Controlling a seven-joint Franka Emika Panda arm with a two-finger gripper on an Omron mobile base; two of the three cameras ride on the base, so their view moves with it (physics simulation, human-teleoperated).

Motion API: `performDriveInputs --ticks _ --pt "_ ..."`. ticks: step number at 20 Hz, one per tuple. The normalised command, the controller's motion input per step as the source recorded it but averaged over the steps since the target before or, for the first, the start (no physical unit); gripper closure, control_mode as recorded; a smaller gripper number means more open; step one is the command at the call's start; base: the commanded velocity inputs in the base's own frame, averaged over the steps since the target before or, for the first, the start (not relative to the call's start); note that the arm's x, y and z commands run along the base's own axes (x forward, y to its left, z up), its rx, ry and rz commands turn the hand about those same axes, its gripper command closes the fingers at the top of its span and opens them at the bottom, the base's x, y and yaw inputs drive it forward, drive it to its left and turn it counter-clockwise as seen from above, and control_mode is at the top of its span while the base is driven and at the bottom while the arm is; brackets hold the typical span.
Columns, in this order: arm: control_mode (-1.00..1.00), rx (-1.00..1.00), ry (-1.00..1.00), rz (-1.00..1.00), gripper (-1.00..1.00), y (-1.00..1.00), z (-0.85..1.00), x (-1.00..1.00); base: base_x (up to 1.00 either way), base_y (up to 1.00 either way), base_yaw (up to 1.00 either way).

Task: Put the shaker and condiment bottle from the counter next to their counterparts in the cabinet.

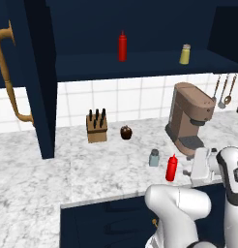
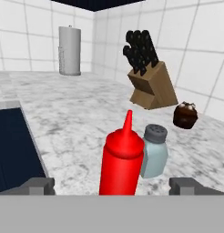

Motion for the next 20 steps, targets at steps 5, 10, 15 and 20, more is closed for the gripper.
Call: performDriveInputs --ticks 5,10,15,20 --pt "-1.0 0.0 0.0 0.0 -1.0 0.09 -0.05 0.16 0.0 0.0 0.0" --pt "-1.0 0.0 0.01 0.0 -1.0 0.12 -0.02 0.01 0.0 0.0 0.0" --pt "-1.0 0.0 0.03 0.0 -1.0 0.37 -0.1 0.0 0.0 0.0 0.0" --pt "-1.0 0.0 0.02 0.0 -1.0 0.28 -0.06 0.0 0.0 0.0 0.0"
